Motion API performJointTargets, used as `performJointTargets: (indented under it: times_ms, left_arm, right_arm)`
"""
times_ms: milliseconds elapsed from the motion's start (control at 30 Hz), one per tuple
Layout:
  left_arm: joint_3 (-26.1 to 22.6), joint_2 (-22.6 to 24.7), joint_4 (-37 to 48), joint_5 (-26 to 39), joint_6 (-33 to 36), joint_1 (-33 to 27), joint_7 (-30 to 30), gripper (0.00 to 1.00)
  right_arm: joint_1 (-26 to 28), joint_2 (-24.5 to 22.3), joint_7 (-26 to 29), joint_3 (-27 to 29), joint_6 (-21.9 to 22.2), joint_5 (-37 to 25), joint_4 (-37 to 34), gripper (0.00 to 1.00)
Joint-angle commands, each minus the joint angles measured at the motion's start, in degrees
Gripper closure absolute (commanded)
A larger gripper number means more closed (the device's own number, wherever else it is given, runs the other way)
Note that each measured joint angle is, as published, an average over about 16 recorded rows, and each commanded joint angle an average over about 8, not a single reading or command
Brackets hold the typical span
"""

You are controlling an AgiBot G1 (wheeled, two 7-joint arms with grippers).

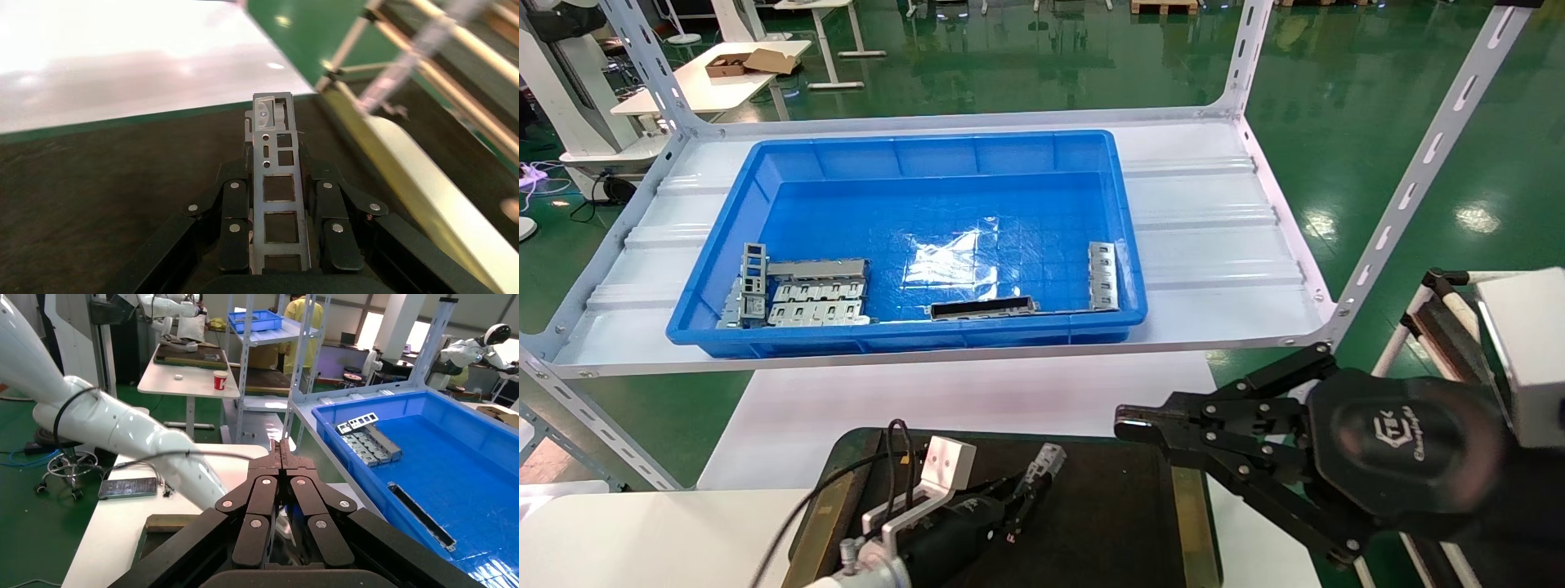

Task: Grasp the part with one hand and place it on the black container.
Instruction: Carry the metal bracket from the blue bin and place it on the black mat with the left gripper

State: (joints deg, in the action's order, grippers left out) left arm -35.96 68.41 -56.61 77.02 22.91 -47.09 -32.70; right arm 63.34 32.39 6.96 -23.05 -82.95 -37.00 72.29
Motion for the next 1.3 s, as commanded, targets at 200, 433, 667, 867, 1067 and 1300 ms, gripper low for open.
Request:
performJointTargets:
  times_ms: [200, 433, 667, 867, 1067, 1300]
  left_arm:
    - [-3.37, 6.42, 7.62, 5.18, -9.63, -1.86, -6.22, 1.00]
    - [-6.82, 8.91, 12.51, 6.34, -12.54, -4.44, -11.61, 1.00]
    - [-11.23, 9.11, 13.95, 6.37, -14.65, -5.62, -16.04, 1.00]
    - [-15.03, 9.32, 15.62, 5.94, -16.76, -6.68, -19.47, 0.98]
    - [-19.04, 9.38, 16.70, 4.91, -18.26, -7.82, -22.88, 0.33]
    - [-23.31, 9.32, 17.31, 3.90, -20.00, -8.95, -25.83, 0.00]
  right_arm:
    - [0.00, 0.00, 0.00, 0.00, 0.00, 0.00, 0.00, 1.00]
    - [0.00, 0.00, 0.00, 0.00, 0.00, 0.00, 0.00, 1.00]
    - [0.00, 0.00, 0.00, -0.01, 0.00, 0.00, 0.00, 1.00]
    - [0.00, 0.00, 0.00, -0.01, 0.00, 0.00, 0.00, 0.95]
    - [0.00, 0.00, 0.00, -0.01, 0.00, 0.01, 0.00, 0.26]
    - [0.00, 0.00, -0.01, -0.01, 0.00, 0.01, 0.00, 0.00]
